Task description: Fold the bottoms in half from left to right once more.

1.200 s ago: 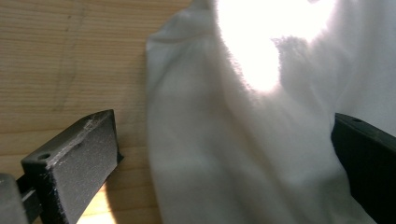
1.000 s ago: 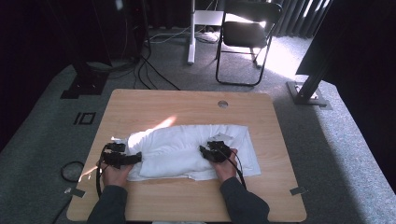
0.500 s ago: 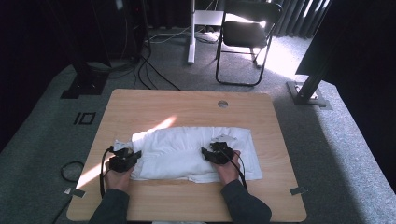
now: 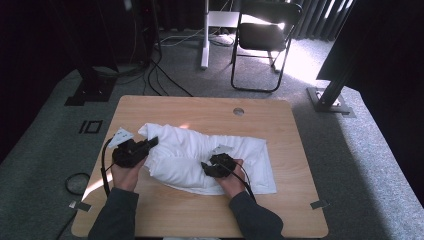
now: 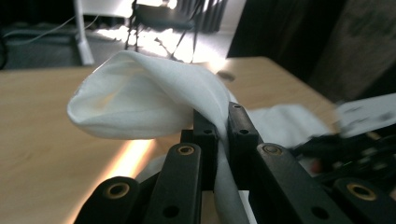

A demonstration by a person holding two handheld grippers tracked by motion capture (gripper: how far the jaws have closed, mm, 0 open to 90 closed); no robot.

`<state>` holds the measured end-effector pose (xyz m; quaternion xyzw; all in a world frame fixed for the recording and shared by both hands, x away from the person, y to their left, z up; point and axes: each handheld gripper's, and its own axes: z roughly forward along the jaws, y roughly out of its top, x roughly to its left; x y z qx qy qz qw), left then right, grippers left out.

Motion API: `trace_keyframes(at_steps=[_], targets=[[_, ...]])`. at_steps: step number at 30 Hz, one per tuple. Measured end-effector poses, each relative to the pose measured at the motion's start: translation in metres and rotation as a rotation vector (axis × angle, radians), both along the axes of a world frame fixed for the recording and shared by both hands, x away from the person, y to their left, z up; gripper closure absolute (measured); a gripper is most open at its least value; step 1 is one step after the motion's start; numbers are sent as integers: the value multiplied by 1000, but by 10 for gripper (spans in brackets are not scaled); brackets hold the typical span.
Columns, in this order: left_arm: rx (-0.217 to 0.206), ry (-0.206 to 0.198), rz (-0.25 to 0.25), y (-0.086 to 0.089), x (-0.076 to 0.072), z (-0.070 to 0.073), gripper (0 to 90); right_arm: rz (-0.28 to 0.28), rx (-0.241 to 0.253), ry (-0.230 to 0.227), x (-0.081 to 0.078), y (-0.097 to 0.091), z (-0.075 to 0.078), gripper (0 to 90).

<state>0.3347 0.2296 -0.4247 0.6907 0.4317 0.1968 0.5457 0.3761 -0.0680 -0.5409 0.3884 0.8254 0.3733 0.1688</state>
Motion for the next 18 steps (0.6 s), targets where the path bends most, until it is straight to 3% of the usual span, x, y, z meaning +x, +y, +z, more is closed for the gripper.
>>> trace_keyframes(at_steps=[2,7,10,12,14,16,17,18], targets=[[-24,-23,-40,-9,2,12,857,6,5,20,4,7,0,445],[6,-55,-105,-39,9,22,857,15,41,26,8,28,-2,450],[25,-62,-119,-49,12,23,856,82,90,60,9,33,0,427],[23,-69,-125,-50,11,24,856,107,124,48,5,21,10,410],[38,-73,-114,-49,11,25,856,93,158,-17,-4,1,24,396],[36,-67,-108,-47,12,25,856,42,110,-70,-9,-24,31,389],[36,-67,-108,-46,12,25,856,-1,64,-67,-10,-37,30,376],[35,-68,-108,-47,12,26,856,-13,50,-59,-9,-44,27,375]])
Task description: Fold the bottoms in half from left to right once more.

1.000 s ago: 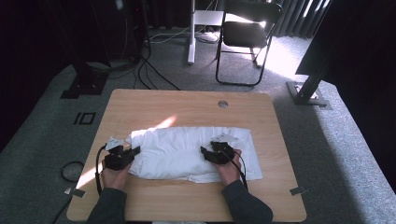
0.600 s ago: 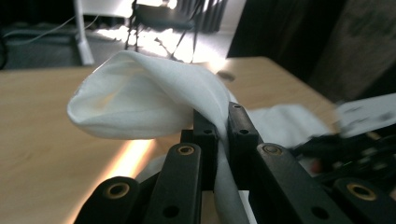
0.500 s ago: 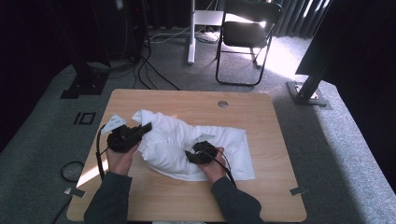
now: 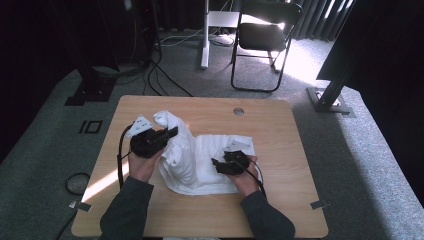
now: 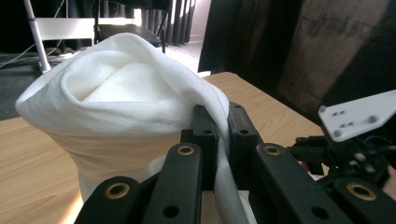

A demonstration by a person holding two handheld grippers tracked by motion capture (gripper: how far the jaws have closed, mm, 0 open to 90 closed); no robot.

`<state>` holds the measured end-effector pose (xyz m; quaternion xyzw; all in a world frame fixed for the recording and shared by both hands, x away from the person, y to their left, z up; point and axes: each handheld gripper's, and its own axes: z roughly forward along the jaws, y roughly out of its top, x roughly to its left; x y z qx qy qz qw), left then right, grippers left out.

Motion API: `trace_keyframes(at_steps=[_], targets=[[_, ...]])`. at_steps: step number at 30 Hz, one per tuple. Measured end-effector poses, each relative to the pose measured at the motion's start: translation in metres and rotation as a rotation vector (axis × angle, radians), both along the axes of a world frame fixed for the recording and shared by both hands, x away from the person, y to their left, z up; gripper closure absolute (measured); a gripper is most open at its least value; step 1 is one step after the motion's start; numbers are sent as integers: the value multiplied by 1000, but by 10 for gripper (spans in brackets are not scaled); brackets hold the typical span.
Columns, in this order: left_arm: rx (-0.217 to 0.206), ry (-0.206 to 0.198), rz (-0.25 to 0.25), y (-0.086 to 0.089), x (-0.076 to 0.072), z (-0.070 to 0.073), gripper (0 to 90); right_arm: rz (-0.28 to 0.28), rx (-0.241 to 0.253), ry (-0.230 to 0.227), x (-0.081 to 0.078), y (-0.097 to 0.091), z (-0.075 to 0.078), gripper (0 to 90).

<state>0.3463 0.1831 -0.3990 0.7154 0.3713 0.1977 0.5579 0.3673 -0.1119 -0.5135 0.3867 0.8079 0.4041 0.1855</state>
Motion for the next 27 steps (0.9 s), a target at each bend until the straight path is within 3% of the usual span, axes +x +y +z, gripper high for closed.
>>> trace_keyframes(at_steps=[2,5,11,12,14,15,17,19,21,24,27], targets=[[4,-4,-7,-3,0,1,856,-27,-32,46,3,-14,-13,361],[12,-10,-31,-13,1,3,856,-17,-37,120,5,-13,-36,357],[42,-31,-87,-40,6,11,855,-1,-33,105,7,14,-42,377],[49,-32,-94,-44,6,10,855,54,-11,102,8,32,-43,357],[76,-25,-107,-52,9,6,854,181,60,140,7,41,-43,310],[83,-17,-110,-55,10,3,854,233,104,154,6,39,-41,306],[83,9,-131,-58,13,-6,854,259,166,122,0,26,-33,309],[90,29,-157,-64,15,-16,854,217,196,72,-4,0,-22,317],[99,49,-181,-73,17,-28,853,122,168,35,-4,-29,-15,321],[96,92,-229,-91,20,-50,850,-17,174,36,2,-68,-10,335],[108,139,-257,-111,26,-77,847,-75,232,35,3,-91,-6,332]])
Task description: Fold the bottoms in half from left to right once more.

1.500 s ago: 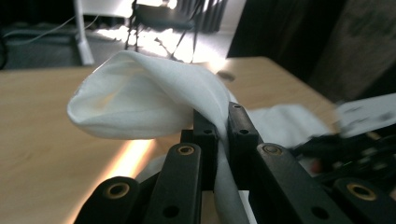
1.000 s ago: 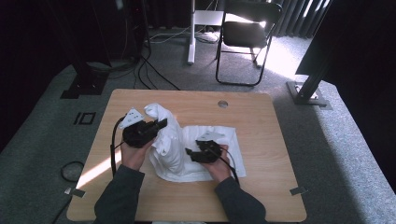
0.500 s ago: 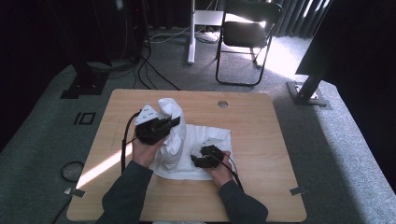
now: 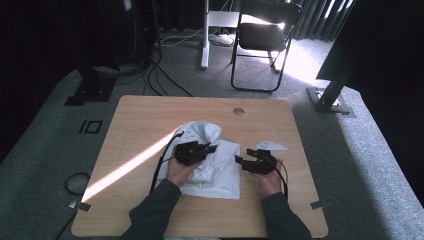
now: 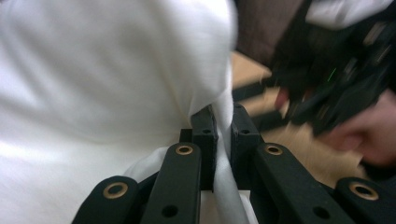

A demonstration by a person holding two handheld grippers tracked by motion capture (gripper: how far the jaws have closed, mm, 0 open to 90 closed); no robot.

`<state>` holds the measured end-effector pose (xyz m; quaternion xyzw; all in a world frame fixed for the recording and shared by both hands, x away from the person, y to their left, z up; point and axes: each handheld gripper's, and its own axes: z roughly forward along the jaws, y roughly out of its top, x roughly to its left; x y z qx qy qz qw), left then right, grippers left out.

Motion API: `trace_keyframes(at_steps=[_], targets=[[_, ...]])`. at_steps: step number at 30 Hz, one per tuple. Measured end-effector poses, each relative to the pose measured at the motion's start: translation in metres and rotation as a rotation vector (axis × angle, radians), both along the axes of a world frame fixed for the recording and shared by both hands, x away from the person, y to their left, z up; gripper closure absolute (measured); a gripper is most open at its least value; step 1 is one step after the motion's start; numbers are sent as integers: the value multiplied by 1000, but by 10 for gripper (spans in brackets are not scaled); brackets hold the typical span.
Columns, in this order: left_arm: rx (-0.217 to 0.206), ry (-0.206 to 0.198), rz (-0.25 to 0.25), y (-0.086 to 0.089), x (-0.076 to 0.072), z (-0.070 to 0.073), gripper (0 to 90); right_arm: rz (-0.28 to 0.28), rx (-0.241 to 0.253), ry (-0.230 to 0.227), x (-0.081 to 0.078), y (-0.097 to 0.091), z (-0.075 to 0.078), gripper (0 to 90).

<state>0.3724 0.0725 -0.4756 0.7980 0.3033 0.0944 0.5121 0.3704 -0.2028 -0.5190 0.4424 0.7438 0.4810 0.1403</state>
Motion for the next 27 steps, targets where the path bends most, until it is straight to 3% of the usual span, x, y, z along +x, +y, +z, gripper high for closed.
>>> trace_keyframes(at_steps=[3,8,15,19,21,24,25,26,27], targets=[[45,39,-23,-17,3,-27,846,-26,15,-25,-1,-8,5,332],[131,69,-52,-34,3,-62,837,-26,30,-63,-1,-6,16,332],[107,62,-69,-31,0,-60,729,55,60,-101,6,23,34,333],[90,58,-78,-28,-5,-52,651,75,20,-71,15,40,31,440],[85,38,-83,-24,-10,-41,625,79,17,-51,21,43,27,601],[20,-19,-88,-8,-21,-15,579,64,-2,-37,24,42,24,705],[20,-19,-88,-8,-21,-15,566,64,-2,-37,24,42,24,705],[-15,-73,-59,8,-26,5,566,55,-6,-31,25,40,24,706],[-30,-92,-32,18,-27,14,562,44,-8,-26,24,36,24,730]])
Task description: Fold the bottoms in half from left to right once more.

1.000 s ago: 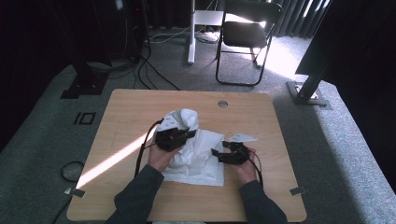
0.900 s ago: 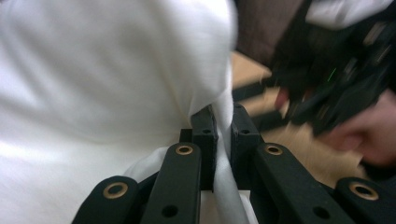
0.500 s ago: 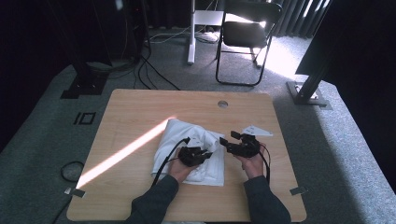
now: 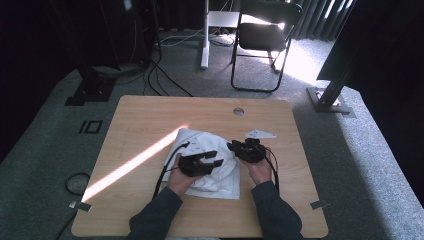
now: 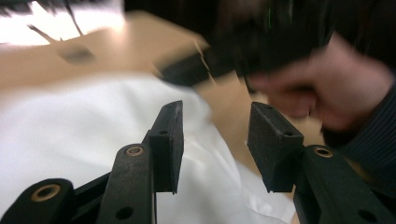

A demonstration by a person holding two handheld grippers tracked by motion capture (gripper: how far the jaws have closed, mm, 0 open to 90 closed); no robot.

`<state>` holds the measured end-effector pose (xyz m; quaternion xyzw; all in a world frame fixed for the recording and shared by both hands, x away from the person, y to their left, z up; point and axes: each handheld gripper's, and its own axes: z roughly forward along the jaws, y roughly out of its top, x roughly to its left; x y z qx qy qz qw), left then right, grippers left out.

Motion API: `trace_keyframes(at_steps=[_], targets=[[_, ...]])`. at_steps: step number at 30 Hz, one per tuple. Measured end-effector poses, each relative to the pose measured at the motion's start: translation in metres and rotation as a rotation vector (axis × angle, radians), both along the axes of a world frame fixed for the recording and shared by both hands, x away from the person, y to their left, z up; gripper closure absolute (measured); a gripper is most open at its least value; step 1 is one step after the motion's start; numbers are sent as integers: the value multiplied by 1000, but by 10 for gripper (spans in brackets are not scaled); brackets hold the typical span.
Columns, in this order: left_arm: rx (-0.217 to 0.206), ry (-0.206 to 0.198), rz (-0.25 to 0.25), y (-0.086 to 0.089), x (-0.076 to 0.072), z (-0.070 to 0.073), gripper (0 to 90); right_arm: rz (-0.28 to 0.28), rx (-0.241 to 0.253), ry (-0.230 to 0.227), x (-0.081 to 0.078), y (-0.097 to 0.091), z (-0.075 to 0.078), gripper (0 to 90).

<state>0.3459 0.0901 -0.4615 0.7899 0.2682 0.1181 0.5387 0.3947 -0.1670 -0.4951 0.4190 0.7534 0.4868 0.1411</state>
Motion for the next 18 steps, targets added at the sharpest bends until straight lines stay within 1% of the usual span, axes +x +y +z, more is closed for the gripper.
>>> trace_keyframes(at_steps=[1,2,3,5,6,8,11,12,14,15,16,18], targets=[[-5,-19,41,10,0,8,556,-2,1,0,-1,-2,0,747],[6,-37,88,19,2,14,557,-1,-6,-1,-1,-5,1,756],[21,-45,127,28,5,18,557,-6,-9,-2,-2,-7,3,756],[52,-22,185,43,15,20,557,-16,-1,-21,-5,-11,9,739],[62,-9,200,49,20,18,558,-22,16,-36,-7,-12,14,723],[82,22,221,57,30,12,558,-17,37,-73,-10,-13,24,701],[108,74,228,60,42,-1,561,10,34,-112,-13,-5,35,621],[120,87,226,59,45,-6,561,21,21,-112,-13,-1,36,595],[137,107,214,56,50,-14,561,29,-25,-115,-11,7,34,588],[136,112,210,54,51,-17,561,32,-44,-112,-10,10,32,588],[131,116,205,54,52,-20,560,41,-49,-100,-8,12,29,594],[122,120,200,51,52,-23,548,51,-64,-84,-4,16,23,643]])
